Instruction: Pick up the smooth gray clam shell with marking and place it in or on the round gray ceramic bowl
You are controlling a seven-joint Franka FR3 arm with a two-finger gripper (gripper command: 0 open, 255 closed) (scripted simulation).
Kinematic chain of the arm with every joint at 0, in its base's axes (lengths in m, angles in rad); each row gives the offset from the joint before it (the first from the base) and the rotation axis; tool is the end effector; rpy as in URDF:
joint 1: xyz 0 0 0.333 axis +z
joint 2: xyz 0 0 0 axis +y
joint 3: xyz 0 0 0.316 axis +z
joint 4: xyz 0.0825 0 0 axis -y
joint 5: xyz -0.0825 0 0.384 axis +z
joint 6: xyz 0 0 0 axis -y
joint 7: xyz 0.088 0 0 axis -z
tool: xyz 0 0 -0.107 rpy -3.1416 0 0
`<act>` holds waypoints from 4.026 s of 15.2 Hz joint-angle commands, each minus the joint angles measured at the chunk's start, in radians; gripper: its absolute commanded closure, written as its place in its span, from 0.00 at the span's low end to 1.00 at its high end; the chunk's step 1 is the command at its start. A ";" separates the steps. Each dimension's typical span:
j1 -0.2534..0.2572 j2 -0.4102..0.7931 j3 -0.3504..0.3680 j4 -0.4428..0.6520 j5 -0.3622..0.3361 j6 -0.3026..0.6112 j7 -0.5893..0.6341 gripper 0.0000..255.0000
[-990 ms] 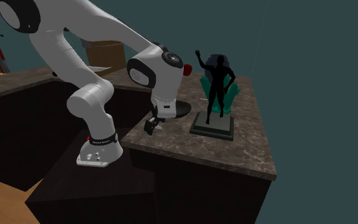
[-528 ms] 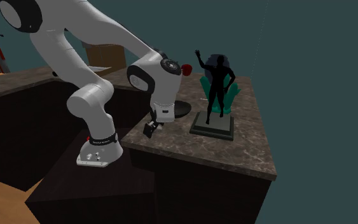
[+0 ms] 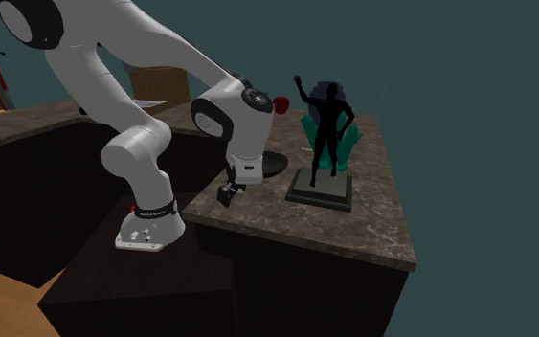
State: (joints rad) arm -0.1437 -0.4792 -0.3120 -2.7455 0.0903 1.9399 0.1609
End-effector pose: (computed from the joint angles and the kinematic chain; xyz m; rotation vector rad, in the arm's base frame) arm 0.2984 -0.1275 0.3338 -2.7146 0.8485 0.4583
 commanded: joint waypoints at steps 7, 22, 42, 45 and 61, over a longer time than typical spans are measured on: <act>-0.001 -0.010 0.002 0.006 -0.002 -0.017 0.005 1.00; -0.009 -0.121 0.031 0.138 -0.008 -0.251 0.062 1.00; 0.158 0.047 0.239 0.325 0.214 -0.208 0.308 1.00; 0.189 0.113 0.277 0.363 0.250 -0.165 0.349 1.00; 0.195 0.177 0.281 0.262 0.272 -0.008 0.296 1.00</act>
State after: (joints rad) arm 0.0495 -0.3043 -0.0323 -2.4801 0.3612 1.9314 0.4566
